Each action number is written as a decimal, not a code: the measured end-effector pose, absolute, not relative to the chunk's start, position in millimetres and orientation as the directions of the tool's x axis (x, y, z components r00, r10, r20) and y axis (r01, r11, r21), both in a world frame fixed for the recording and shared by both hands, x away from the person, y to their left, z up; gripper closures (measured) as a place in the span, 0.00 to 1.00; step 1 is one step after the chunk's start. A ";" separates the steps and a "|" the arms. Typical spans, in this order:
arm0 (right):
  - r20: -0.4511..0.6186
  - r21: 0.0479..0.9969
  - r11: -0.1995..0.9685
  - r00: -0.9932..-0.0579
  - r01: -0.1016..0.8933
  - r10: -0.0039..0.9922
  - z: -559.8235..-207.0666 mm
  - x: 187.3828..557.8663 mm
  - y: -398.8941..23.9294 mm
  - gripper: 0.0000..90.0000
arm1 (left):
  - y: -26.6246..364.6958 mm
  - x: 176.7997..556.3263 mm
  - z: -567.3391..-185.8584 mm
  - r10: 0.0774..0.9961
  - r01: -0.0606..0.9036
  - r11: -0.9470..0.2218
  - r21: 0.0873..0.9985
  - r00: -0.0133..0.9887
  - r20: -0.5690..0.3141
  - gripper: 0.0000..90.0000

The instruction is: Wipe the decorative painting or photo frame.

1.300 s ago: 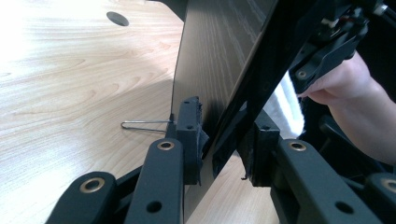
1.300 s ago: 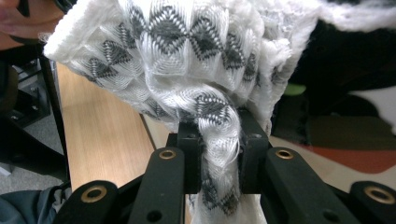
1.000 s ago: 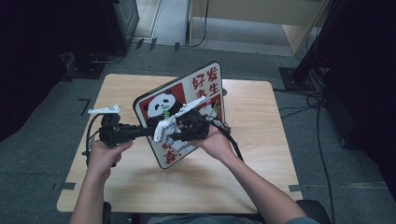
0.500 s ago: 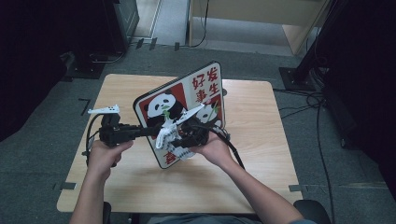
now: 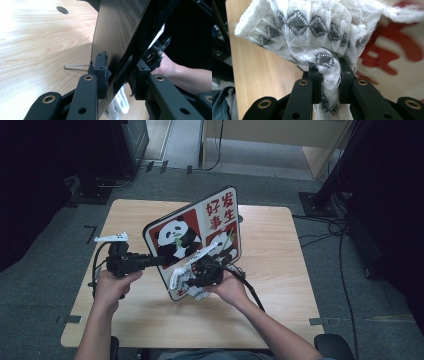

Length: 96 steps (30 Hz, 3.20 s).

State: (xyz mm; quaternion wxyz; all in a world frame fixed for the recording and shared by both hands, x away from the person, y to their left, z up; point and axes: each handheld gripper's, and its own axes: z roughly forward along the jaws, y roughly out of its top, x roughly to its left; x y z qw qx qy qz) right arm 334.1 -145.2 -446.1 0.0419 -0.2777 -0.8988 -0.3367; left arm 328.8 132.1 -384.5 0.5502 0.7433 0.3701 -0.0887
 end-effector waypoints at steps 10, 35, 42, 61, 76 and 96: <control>0.278 0.551 0.633 -0.835 0.544 0.475 -464.3 330.7 -145.3 0.89 | 132.3 329.4 -384.6 0.451 0.654 -0.118 0.748 0.706 -0.546 0.79; 0.241 0.645 0.594 -0.866 0.480 0.438 -360.3 341.5 -144.0 0.88 | 155.4 322.0 -379.3 0.506 0.648 -0.100 0.755 0.687 -0.522 0.53; 0.228 0.679 0.570 -0.871 0.463 0.436 -323.4 347.5 -135.8 0.88 | 161.7 320.0 -381.3 0.516 0.636 -0.093 0.766 0.689 -0.509 0.51; 0.127 0.757 0.546 -0.900 0.359 0.416 -246.9 350.8 -109.2 0.88 | 163.6 340.9 -386.4 0.533 0.631 -0.085 0.771 0.683 -0.500 0.48; 0.108 0.723 0.581 -0.892 0.374 0.439 -260.3 359.5 -97.8 0.88 | 160.6 345.4 -388.9 0.510 0.618 -0.091 0.781 0.702 -0.497 0.50; 0.153 0.695 0.597 -0.894 0.400 0.421 -281.2 357.2 -97.2 0.88 | 160.8 345.0 -389.7 0.502 0.617 -0.090 0.782 0.706 -0.499 0.52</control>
